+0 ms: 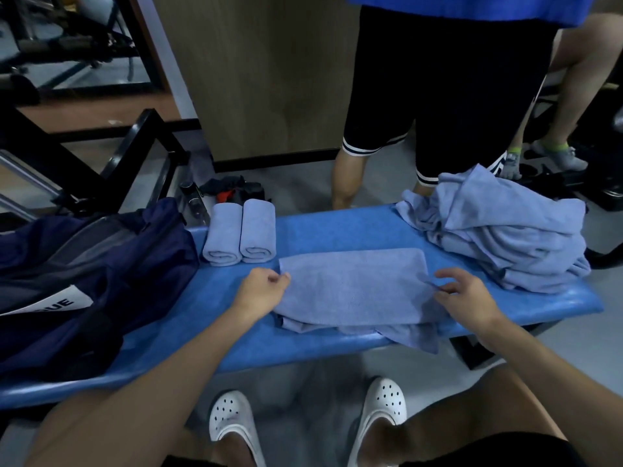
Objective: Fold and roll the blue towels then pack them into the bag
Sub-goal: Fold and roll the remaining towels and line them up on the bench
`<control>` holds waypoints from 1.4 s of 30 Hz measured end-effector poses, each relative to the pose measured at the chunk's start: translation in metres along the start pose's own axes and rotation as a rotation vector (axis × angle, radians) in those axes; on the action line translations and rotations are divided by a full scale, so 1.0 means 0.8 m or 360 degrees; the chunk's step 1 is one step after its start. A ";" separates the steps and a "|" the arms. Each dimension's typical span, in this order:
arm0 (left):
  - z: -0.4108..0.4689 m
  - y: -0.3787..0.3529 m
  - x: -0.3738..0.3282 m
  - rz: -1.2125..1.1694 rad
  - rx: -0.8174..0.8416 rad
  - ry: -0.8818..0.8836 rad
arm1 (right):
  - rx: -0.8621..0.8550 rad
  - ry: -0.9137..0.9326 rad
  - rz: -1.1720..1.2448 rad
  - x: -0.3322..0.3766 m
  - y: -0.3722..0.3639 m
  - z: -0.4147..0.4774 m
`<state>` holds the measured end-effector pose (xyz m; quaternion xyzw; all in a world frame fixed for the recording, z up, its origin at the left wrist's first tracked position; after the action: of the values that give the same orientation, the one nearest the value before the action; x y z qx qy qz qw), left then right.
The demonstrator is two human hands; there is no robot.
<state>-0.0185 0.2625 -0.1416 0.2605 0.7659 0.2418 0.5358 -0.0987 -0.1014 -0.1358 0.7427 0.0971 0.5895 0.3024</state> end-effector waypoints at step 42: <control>-0.096 0.220 -0.176 -0.0497 -0.0636 -0.0903 | -0.0383 0.0826 0.0258 0.245 0.132 -0.053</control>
<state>-0.0259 0.2940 0.0945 0.0875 0.5553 0.2202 0.7971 -0.1046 -0.0734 0.0894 0.5314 0.0409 0.7891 0.3054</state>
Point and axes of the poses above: each hand's wrist, its own z-axis towards the middle knuckle, its own y-axis out of the back of the hand, x = y × z, the point moved 6 cm from there along z, towards the middle knuckle, and after that the axes turned 5 degrees about y, right-handed, at the moved point
